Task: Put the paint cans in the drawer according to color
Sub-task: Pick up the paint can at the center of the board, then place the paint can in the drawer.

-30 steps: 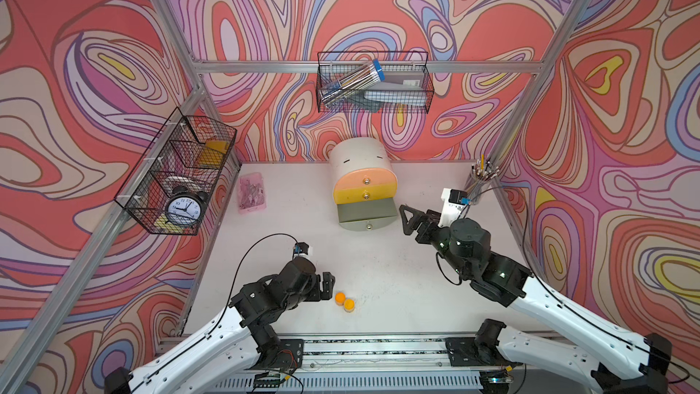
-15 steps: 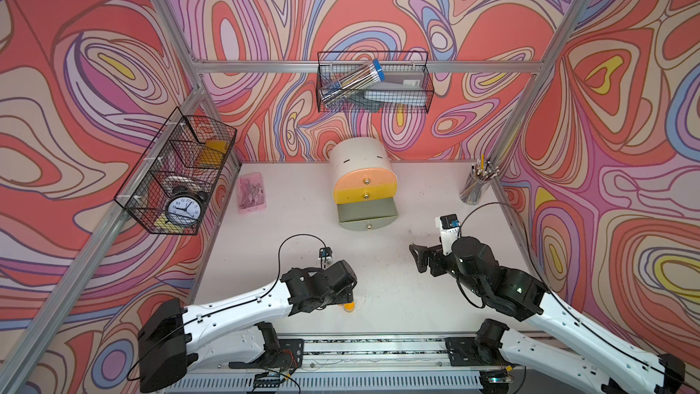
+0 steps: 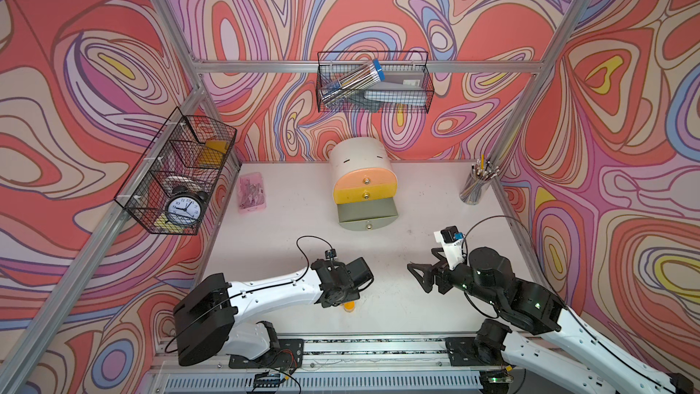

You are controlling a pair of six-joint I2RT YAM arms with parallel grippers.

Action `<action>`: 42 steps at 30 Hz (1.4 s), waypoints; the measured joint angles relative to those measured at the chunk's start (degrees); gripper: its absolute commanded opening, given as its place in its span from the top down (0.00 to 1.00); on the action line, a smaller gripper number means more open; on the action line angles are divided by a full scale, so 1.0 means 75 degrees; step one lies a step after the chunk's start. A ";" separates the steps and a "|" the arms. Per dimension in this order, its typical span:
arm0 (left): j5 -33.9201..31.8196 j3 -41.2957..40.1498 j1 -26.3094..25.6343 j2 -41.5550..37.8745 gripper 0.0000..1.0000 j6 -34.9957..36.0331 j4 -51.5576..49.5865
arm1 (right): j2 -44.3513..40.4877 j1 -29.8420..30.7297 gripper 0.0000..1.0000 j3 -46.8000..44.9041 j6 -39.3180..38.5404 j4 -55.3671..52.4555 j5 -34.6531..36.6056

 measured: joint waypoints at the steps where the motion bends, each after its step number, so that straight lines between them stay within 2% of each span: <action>1: 0.0009 0.0000 0.0000 0.0015 0.34 -0.0157 -0.0050 | -0.0114 0.0000 0.02 -0.0015 0.0003 0.0020 -0.0003; 6: 0.0067 -0.0003 0.0000 0.0195 0.39 -0.0860 0.0029 | -0.0475 0.0015 0.02 -0.0082 0.0003 0.0082 -0.0044; 8: 0.0131 -0.0003 -0.0006 0.0478 0.48 -0.1029 0.0221 | -0.0525 0.0023 0.02 -0.0093 0.0003 0.0085 -0.0064; 10: 0.0236 0.0000 -0.0006 0.0804 0.49 -0.1160 0.0417 | -0.0568 0.0055 0.02 -0.0096 0.0003 0.0085 -0.0099; 16: 0.0402 0.0050 -0.0032 0.1303 0.77 -0.1358 0.0656 | -0.0746 0.0259 0.02 -0.0099 0.0003 0.0082 -0.0114; 20: 0.0271 0.0157 -0.0032 0.1311 0.87 -0.1306 0.0586 | -0.0836 0.0399 0.02 -0.0102 0.0003 0.0085 -0.0108; 22: 0.0105 0.0338 -0.0020 0.1314 0.88 -0.1157 0.0460 | -0.0848 0.0437 0.02 -0.0099 0.0006 0.0085 -0.0105; 27: -0.0300 0.1376 0.0370 0.1343 0.87 -0.0178 0.0076 | -0.0848 0.0542 0.02 -0.0102 0.0006 0.0082 -0.0038; 33: -0.0545 0.3794 0.1801 0.1478 0.87 0.2159 -0.0411 | -0.0848 0.0664 0.02 -0.0102 0.0009 0.0076 0.0134; 37: -0.0487 0.5709 0.2634 0.2154 0.86 0.3602 -0.0557 | -0.0842 0.0699 0.02 -0.0102 0.0012 0.0073 0.0289; 42: -0.0122 0.7131 0.3063 0.3509 0.84 0.4858 -0.0708 | -0.0822 0.0729 0.02 -0.0102 0.0029 0.0009 0.0484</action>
